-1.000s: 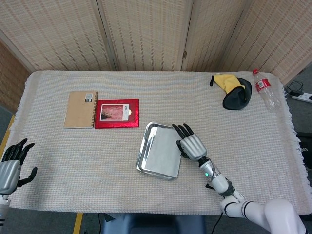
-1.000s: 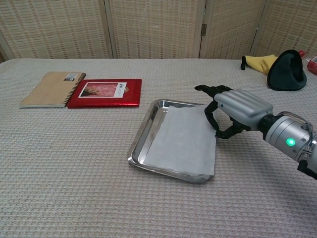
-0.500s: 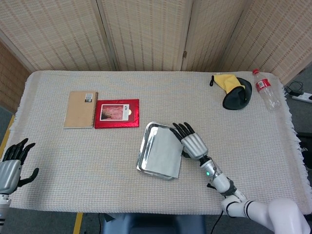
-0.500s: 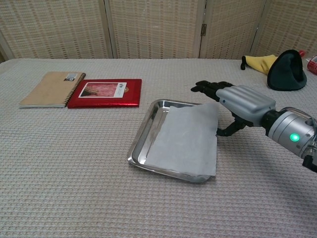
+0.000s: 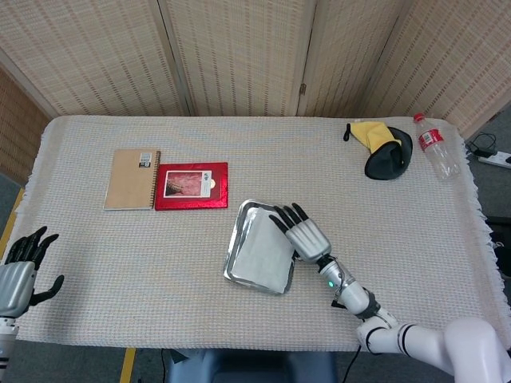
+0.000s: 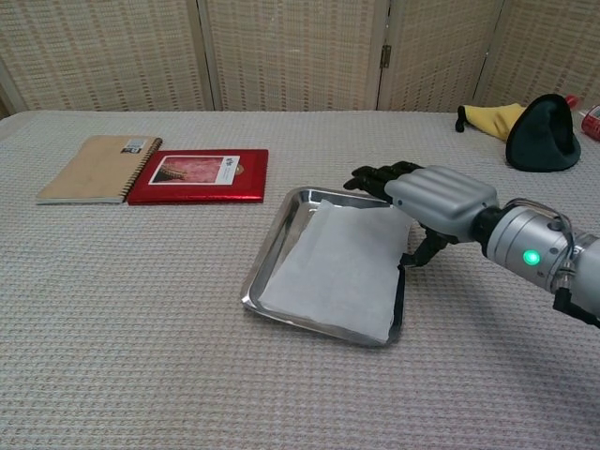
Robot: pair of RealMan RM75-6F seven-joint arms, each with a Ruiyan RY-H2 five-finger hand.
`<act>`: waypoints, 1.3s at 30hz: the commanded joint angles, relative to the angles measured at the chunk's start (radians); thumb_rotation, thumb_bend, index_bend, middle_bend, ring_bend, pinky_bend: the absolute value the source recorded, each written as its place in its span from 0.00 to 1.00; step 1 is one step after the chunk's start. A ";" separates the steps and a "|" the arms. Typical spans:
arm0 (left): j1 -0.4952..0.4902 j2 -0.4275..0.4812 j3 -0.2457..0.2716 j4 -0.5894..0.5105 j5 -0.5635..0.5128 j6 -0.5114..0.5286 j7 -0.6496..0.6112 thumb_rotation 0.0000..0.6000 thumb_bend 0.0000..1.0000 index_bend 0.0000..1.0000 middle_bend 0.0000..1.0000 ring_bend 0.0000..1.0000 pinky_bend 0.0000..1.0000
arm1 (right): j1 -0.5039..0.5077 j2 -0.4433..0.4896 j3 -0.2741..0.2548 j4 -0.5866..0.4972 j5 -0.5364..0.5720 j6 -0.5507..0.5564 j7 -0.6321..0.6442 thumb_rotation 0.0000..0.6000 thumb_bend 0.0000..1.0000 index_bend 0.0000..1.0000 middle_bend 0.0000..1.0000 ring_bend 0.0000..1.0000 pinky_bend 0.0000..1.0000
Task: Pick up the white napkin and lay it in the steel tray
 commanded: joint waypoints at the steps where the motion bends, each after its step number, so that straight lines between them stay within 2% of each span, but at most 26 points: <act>1: 0.001 0.002 0.000 -0.001 0.003 0.002 -0.005 1.00 0.42 0.15 0.00 0.00 0.00 | 0.001 0.019 0.024 -0.054 0.042 -0.013 -0.024 1.00 0.34 0.00 0.00 0.00 0.00; 8: 0.000 0.003 0.003 -0.003 0.006 -0.001 -0.005 1.00 0.42 0.15 0.00 0.00 0.00 | 0.004 0.041 0.040 -0.103 0.075 -0.013 -0.060 1.00 0.34 0.00 0.00 0.00 0.00; 19: 0.001 0.006 0.002 -0.005 0.006 0.001 -0.016 1.00 0.42 0.15 0.00 0.00 0.00 | 0.044 -0.010 0.045 -0.033 0.089 -0.018 -0.163 1.00 0.34 0.00 0.00 0.00 0.00; 26: 0.000 0.007 0.004 -0.005 0.007 -0.002 -0.019 1.00 0.42 0.15 0.00 0.00 0.00 | 0.037 0.038 0.033 -0.128 0.124 -0.052 -0.173 1.00 0.34 0.00 0.00 0.00 0.00; 32: -0.003 0.010 0.011 -0.011 0.012 -0.012 -0.016 1.00 0.42 0.16 0.00 0.00 0.00 | 0.068 0.094 0.060 -0.234 0.245 -0.092 -0.355 1.00 0.34 0.00 0.00 0.00 0.00; 39: -0.008 0.017 0.016 -0.019 0.014 -0.026 -0.026 1.00 0.42 0.16 0.00 0.00 0.00 | 0.168 0.120 0.080 -0.354 0.541 -0.071 -0.755 1.00 0.34 0.00 0.00 0.00 0.00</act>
